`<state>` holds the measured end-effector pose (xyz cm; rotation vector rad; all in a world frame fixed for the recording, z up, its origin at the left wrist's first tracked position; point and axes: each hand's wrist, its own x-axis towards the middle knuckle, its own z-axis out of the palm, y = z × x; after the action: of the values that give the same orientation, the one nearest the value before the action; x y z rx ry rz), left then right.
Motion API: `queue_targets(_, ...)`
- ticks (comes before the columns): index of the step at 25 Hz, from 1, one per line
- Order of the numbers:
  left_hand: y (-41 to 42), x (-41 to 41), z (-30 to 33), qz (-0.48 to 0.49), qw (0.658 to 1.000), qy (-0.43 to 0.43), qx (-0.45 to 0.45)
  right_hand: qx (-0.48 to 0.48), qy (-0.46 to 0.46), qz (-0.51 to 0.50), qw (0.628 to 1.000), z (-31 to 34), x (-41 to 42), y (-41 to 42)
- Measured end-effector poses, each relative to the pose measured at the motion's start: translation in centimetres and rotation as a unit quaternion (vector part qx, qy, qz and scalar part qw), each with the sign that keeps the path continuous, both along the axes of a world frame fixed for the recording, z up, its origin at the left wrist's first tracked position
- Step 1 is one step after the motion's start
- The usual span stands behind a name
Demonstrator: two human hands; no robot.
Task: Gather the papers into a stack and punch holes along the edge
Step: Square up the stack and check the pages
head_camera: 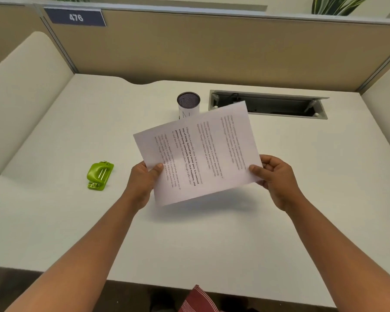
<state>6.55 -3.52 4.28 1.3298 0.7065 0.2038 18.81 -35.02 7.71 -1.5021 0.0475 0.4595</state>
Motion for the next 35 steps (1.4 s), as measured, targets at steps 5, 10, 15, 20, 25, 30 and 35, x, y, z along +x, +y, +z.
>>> queue_targets(5,-1.6,0.1,-0.4,0.072,0.987,-0.04,-0.138,0.172,0.164,-0.048,0.97,-2.2,-2.5,3.5)
queue_targets(10,-4.1,0.6,-0.6,0.146,0.962,-0.052,-0.222,0.206,0.171,-0.025,0.963,-1.2,-5.0,8.7)
queue_targets(15,-5.4,0.6,-0.8,0.181,0.954,-0.047,-0.233,0.207,0.161,-0.082,0.962,-0.7,-4.7,10.9)
queue_targets(20,-5.8,0.2,-1.2,0.198,0.951,-0.038,-0.233,0.198,0.176,-0.102,0.959,-0.8,-4.5,11.8)
queue_targets(25,-5.4,-0.3,-1.7,0.193,0.95,-0.024,-0.243,0.128,0.143,-0.105,0.976,-1.3,-4.0,12.0)
queue_targets(30,-1.2,-1.5,-2.3,0.219,0.973,0.038,-0.066,0.034,0.11,-0.076,0.99,-1.5,-2.2,10.8)
queue_targets(35,6.3,-2.8,-1.6,0.179,0.95,0.091,0.24,0.004,0.119,-0.026,0.993,-2.5,-1.5,11.9)
